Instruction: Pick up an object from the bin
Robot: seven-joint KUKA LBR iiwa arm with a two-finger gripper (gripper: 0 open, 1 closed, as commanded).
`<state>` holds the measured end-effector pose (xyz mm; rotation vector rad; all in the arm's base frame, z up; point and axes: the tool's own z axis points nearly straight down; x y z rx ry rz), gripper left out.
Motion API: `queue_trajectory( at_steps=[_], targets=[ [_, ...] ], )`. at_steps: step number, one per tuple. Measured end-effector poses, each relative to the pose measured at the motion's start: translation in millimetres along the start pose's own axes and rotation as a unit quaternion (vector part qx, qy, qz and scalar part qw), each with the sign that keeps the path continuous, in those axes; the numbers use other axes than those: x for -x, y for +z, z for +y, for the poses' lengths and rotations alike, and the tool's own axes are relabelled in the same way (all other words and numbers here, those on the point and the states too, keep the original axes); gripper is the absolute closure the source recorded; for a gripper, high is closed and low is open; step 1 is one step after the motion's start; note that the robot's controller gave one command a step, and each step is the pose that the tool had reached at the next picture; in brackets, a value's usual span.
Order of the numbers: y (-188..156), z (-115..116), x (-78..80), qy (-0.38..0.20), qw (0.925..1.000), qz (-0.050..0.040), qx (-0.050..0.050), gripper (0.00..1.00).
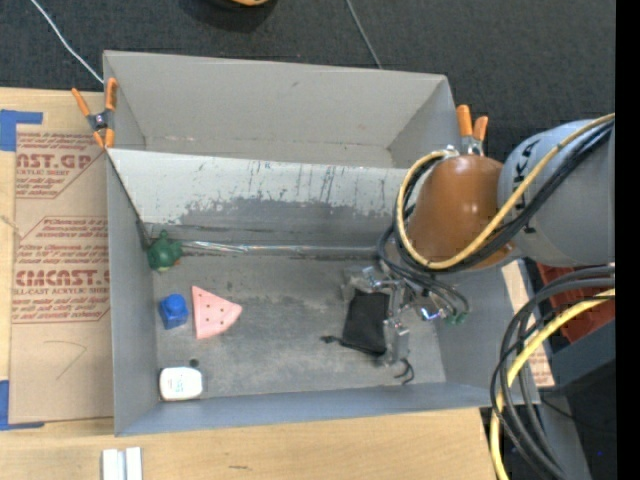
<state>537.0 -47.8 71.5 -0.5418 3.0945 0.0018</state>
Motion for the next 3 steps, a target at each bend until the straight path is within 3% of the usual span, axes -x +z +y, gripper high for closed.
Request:
queue_trajectory(
  at_steps=[1,2,3],
  targets=[
    [-24,24,-20.9,-0.139,0.9903,0.001,0.003,1.0],
    [-24,24,-20.9,-0.139,0.9903,0.001,0.003,1.0],
    [-118,21,-26.5,-0.143,0.9898,0.002,0.005,1.0]
  ],
)
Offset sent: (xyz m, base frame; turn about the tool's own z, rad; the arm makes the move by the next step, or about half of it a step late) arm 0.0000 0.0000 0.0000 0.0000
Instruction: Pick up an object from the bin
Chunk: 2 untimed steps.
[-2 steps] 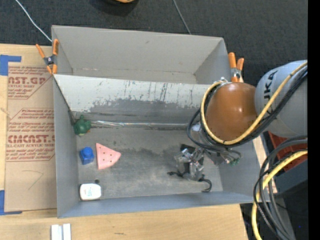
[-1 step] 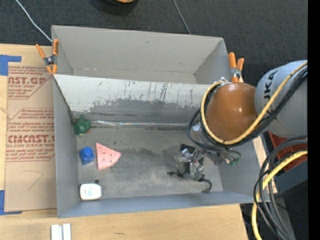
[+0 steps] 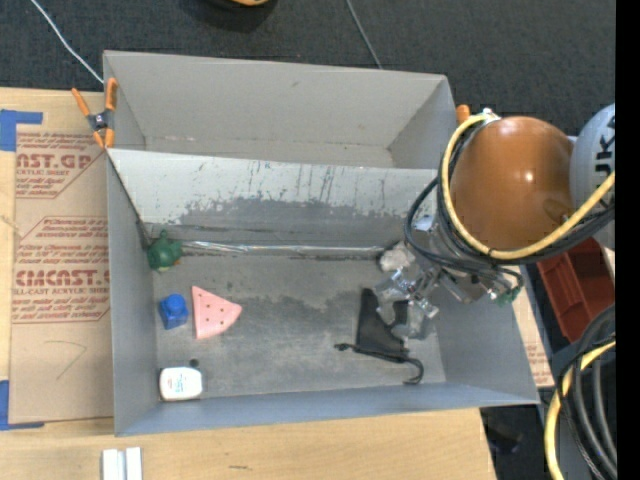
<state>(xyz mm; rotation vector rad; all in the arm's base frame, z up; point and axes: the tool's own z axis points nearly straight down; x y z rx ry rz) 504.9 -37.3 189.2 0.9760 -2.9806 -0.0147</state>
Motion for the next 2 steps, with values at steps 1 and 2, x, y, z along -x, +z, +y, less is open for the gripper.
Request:
queue_trajectory(
  at_steps=[1,2],
  targets=[
    [1,-21,0.0,-0.011,0.9999,-0.0028,-0.002,1.0],
    [-77,-21,-1.1,-0.028,0.9996,-0.0003,0.001,1.0]
  ],
)
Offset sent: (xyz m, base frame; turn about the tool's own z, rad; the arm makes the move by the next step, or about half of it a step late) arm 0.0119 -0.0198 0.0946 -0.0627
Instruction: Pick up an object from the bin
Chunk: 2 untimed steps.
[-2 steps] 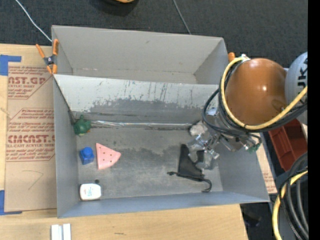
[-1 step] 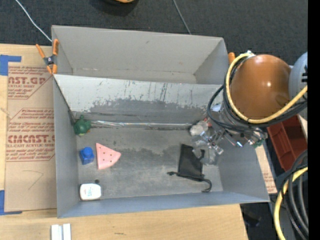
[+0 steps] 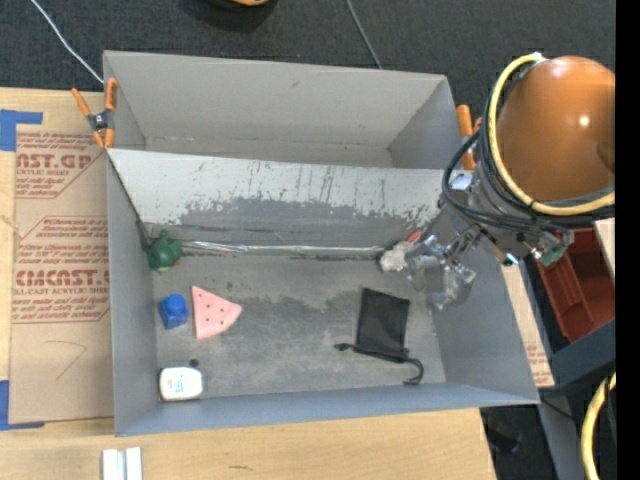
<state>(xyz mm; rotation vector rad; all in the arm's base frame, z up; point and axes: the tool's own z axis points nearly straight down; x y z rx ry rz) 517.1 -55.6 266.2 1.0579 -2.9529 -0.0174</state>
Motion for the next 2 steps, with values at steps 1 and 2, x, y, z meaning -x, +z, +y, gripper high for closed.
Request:
queue_trajectory(
  at_steps=[1,2],
  targets=[
    [63,-4,0.5,0.015,0.9999,-0.0037,-0.003,1.0],
    [82,43,42.0,0.119,0.9929,-0.0012,0.0,0.0]
  ],
)
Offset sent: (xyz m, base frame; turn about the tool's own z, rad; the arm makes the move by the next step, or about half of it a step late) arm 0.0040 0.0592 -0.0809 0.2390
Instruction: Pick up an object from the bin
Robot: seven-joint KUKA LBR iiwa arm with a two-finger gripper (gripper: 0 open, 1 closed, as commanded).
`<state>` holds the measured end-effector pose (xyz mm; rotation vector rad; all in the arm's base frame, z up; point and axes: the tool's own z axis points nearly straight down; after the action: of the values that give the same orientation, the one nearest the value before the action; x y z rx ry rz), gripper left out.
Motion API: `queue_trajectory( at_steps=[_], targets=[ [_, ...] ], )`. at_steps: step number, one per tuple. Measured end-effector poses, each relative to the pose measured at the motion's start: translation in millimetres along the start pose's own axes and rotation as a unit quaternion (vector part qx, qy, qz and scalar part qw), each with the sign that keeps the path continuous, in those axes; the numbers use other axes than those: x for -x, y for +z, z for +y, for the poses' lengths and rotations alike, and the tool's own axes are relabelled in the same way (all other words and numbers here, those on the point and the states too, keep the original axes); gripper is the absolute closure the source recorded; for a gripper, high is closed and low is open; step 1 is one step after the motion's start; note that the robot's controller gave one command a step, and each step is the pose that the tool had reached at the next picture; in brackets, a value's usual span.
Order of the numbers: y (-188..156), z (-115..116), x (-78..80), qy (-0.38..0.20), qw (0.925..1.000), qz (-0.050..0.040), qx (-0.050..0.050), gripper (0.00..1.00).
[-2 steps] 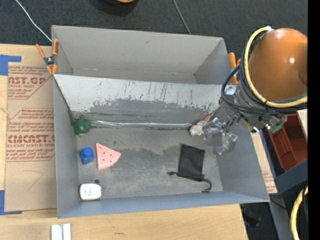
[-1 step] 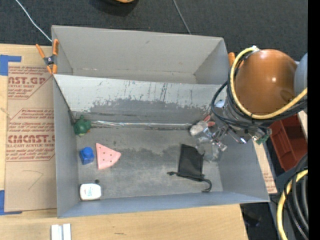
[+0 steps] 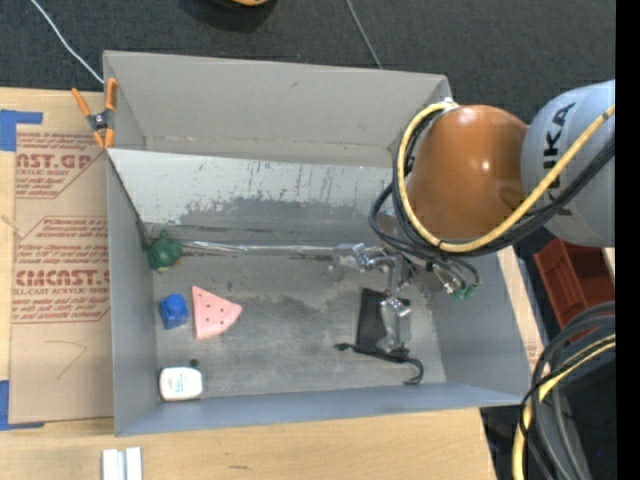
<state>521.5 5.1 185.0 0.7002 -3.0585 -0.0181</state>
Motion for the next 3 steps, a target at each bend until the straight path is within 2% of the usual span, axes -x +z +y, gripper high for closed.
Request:
queue_trajectory(
  at_steps=[1,2,3],
  targets=[
    [0,0,-0.1,0.0,1.0,0.0,0.0,0.0],
    [39,-25,-35.8,-0.071,0.9975,0.0004,0.0,0.0],
    [50,-32,-41.9,-0.084,0.9965,-0.0001,0.0,0.0]
  ],
)
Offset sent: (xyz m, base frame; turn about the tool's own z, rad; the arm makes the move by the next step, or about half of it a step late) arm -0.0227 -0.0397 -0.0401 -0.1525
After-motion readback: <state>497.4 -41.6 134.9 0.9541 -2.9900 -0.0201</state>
